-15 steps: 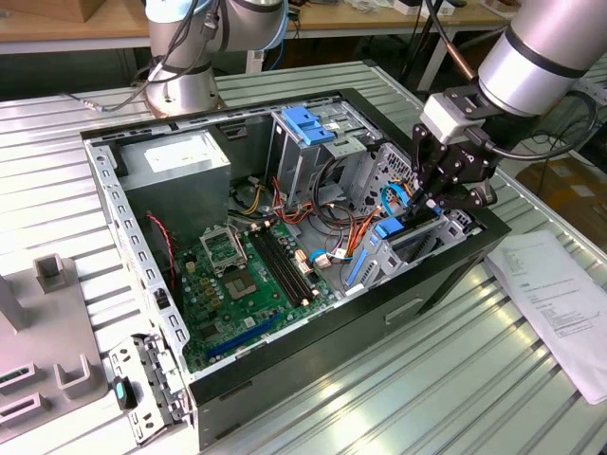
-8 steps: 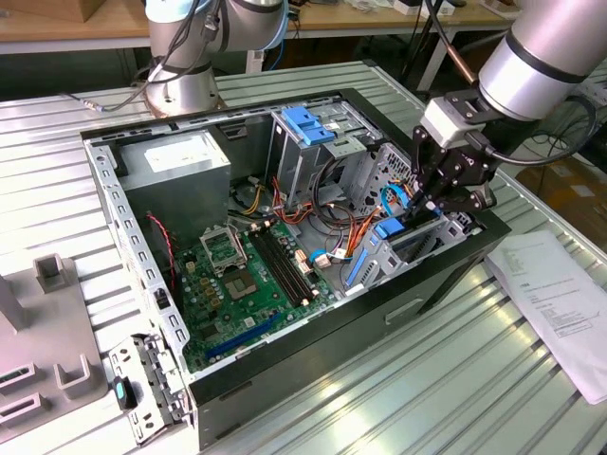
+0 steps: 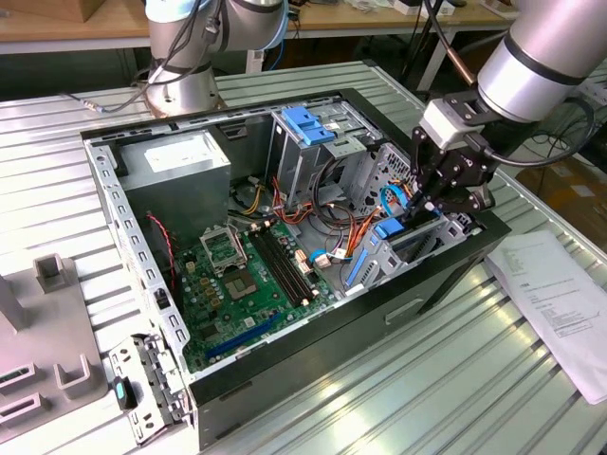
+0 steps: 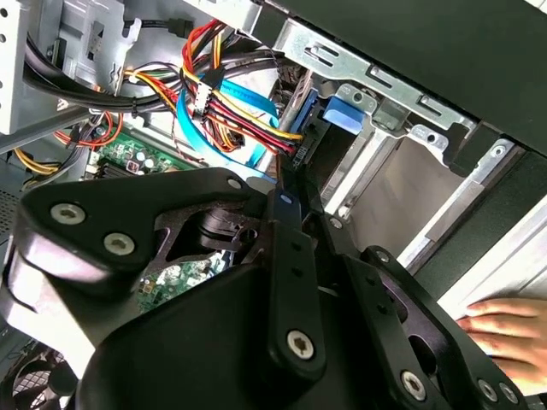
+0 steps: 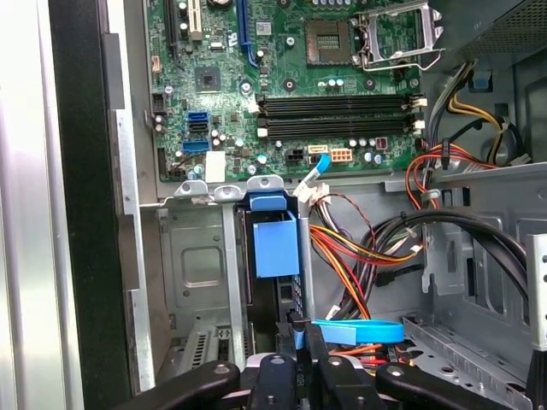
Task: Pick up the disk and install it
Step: 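Insert the second disk wire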
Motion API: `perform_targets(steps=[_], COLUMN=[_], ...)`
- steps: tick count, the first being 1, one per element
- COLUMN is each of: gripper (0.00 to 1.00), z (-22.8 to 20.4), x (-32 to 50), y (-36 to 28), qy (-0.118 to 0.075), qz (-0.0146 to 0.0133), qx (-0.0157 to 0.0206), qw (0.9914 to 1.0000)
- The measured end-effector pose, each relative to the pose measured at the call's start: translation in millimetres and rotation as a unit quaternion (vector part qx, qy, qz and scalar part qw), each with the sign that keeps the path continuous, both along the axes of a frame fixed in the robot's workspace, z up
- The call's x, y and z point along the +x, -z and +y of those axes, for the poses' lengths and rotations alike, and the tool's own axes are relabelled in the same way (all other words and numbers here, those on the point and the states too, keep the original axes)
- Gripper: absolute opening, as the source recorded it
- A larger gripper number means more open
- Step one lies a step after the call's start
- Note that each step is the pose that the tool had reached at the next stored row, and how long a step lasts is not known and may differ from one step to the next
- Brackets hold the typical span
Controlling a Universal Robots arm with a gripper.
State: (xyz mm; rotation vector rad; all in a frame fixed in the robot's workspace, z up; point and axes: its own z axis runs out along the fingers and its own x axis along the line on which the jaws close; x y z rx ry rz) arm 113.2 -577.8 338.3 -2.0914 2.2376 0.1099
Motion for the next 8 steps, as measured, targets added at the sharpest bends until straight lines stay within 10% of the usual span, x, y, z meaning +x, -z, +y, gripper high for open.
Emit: perform_targets(steps=[8], gripper=[0.24], z=[0.1], x=[0.0], y=[-15.3], qy=[0.0], qz=[0.0], qx=[0.0], qw=[1.0])
